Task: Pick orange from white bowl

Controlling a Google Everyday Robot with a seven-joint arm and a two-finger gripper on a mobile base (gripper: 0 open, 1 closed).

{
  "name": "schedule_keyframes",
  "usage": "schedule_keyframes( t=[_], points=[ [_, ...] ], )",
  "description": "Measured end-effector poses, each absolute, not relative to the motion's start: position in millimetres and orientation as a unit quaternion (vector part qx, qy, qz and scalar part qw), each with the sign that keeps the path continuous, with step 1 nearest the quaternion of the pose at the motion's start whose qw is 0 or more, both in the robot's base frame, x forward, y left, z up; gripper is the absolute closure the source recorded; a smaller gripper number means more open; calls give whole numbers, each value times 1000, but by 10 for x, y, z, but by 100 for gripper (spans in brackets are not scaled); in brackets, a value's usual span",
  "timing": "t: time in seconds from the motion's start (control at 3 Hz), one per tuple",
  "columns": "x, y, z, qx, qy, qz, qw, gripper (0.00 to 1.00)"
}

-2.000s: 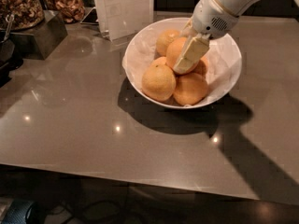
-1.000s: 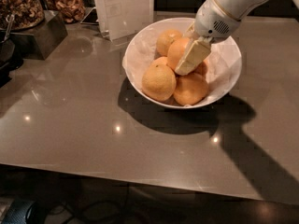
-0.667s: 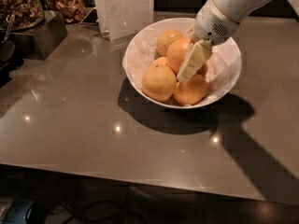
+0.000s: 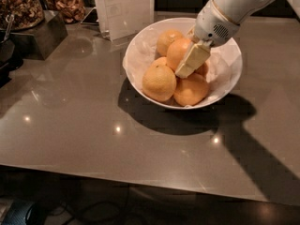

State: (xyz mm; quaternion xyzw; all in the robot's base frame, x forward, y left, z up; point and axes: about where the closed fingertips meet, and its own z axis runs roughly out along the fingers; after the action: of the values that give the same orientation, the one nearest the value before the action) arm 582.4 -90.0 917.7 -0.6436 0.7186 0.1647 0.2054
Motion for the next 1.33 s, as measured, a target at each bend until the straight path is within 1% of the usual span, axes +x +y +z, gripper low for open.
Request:
schedule_keyframes(
  t=[0.33, 0.67, 1.0, 1.33],
  points=[
    [5725, -907, 9373, -643, 707, 165, 245, 88],
    [5538, -869, 9709, -657, 674, 174, 289, 100],
    [5312, -910, 10022, -662, 644, 185, 336, 100],
    [5045, -1134, 10191, -640, 640, 191, 381, 100]
  ],
)
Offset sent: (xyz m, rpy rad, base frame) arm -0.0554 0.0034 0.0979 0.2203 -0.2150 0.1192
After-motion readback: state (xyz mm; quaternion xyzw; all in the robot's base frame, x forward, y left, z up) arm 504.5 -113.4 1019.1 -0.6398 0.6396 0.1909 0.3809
